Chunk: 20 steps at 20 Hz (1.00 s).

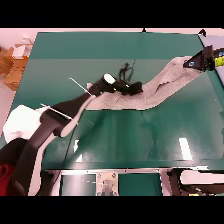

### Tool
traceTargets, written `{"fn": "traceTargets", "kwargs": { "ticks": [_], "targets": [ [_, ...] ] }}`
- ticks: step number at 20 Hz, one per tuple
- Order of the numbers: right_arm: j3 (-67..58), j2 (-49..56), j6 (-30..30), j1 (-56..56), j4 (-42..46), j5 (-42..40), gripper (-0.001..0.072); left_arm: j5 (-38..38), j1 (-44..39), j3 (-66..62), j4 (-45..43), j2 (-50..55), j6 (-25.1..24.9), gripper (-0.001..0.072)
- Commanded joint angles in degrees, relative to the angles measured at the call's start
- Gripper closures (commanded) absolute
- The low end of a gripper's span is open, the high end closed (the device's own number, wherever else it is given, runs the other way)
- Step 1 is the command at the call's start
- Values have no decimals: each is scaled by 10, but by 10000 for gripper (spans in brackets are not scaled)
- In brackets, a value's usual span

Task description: Fold the shirts.

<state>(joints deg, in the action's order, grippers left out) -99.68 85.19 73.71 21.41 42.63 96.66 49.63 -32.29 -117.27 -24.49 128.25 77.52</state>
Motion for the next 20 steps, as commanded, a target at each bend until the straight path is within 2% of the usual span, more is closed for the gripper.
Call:
{"fn": "traceTargets", "kwargs": {
  "ticks": [1, 4, 7, 11, 14, 15, 16, 17, 18, 20],
  "targets": [
    [12, -2, 16, -29, -9, -26, 698, 163, 93, -13, 3, -46, -11, 687],
    [19, -2, 47, -107, -8, -70, 698, 233, 194, -13, -53, -118, -10, 687],
    [60, -1, 88, -204, -8, -170, 698, 265, 275, -13, -90, -174, 4, 687],
    [124, 42, 100, -360, -9, -360, 698, 314, 339, -13, -90, -198, 4, 686],
    [130, 137, 100, -494, -48, -522, 697, 327, 350, 3, -94, -198, -2, 686],
    [128, 176, 83, -536, -73, -590, 687, 327, 350, 7, -100, -198, -7, 686],
    [121, 211, 70, -568, -88, -629, 515, 330, 350, 10, -101, -198, -14, 687],
    [111, 240, 66, -588, -90, -639, 244, 329, 350, 10, -106, -198, -16, 686],
    [103, 256, 66, -591, -83, -633, 186, 329, 350, 10, -107, -198, -16, 686],
    [101, 248, 67, -561, -43, -595, 187, 331, 350, 10, -118, -198, -28, 686]
  ]
}}
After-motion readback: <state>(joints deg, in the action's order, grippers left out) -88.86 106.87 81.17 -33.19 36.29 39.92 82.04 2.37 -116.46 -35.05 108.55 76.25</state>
